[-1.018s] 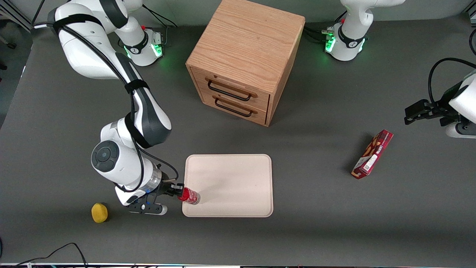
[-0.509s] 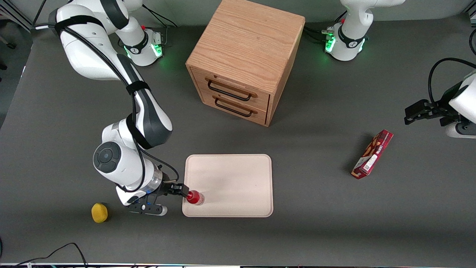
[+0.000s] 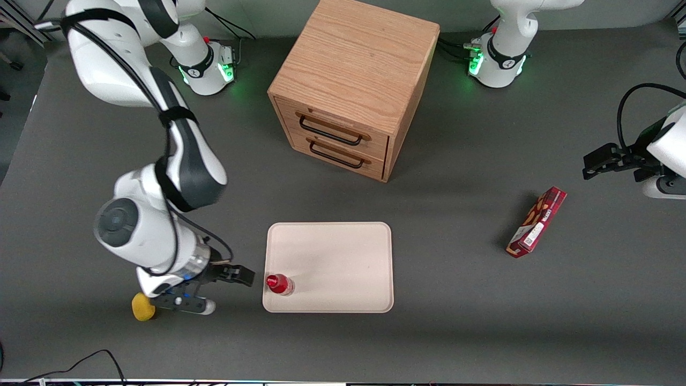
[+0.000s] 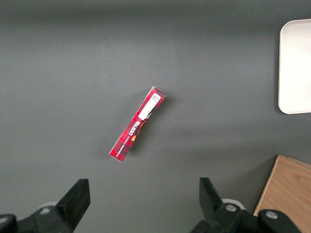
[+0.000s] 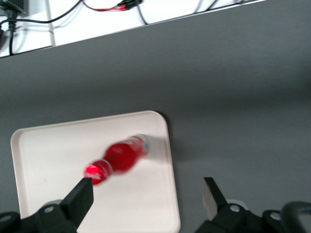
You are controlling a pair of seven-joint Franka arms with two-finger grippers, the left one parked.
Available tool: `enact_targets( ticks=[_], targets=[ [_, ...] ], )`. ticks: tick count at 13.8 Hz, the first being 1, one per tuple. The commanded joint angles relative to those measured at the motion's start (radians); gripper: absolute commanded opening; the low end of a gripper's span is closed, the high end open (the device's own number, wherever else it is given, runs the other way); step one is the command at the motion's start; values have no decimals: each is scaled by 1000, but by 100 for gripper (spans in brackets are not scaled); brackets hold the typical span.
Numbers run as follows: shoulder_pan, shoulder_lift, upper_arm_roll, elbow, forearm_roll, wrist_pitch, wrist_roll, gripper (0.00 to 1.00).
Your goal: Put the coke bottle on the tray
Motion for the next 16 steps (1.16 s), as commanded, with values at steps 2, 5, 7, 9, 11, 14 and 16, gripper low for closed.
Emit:
enact_targets(
  ticks=[2, 5, 7, 9, 11, 14, 16],
  targets=[
    [-113, -148, 8, -164, 9, -36, -188, 100],
    [-188, -260, 9, -290, 9, -39, -279, 100],
    [-200, -367, 9, -398, 1, -41, -281, 100],
    [-200, -460, 8, -497, -2, -41, -281, 100],
    [-222, -546, 9, -586, -2, -33, -316, 100],
    [-265, -671, 8, -699, -10, -35, -350, 100],
    [-318, -748, 8, -768, -13, -42, -418, 100]
  ],
)
